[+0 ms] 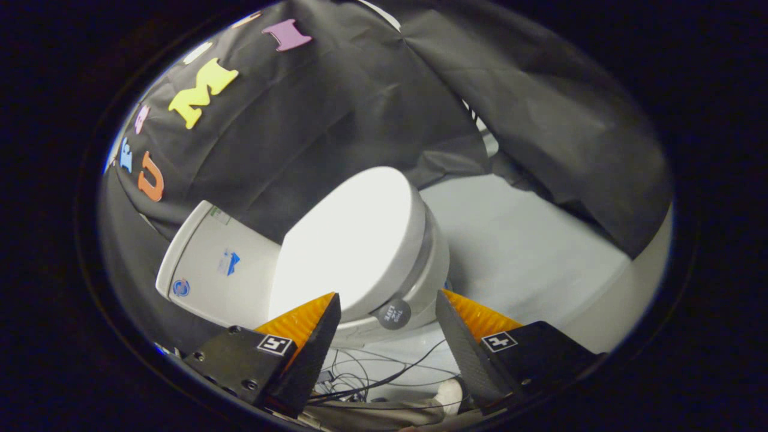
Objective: Open the toilet lid.
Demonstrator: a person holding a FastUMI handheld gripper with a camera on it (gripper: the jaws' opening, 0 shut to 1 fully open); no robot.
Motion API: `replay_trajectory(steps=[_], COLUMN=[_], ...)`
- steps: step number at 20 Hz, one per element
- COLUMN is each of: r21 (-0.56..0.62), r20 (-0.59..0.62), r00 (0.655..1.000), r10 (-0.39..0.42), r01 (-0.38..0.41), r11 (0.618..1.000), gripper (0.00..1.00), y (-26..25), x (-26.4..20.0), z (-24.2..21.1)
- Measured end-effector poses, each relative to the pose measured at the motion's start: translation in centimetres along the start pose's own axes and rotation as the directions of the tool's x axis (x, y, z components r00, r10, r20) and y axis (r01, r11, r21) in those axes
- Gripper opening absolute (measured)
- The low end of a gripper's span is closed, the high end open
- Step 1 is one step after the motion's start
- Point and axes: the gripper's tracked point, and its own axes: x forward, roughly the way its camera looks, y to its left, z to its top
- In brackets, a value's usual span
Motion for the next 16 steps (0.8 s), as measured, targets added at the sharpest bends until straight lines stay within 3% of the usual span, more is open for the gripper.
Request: replay_trajectory(steps=[4, 6, 9, 16], r21=[0.09, 0.162, 0.224, 0.347], r20=[-0.089, -0.085, -0.111, -0.102], r00=[0.996, 0.994, 0.991, 0.985], r10=[0.018, 0.067, 0.075, 0.141], r01=[-0.01, -0.052, -0.048, -0.097], r11=[0.996, 0.985, 0.973, 0.933], gripper=[0.99, 0.97, 0.84, 0.68], y=[-1.2, -0.7, -1.1, -1.0], x=[2.5, 3.3, 4.6, 6.1], z=[-2.5, -2.2, -3.2, -3.0])
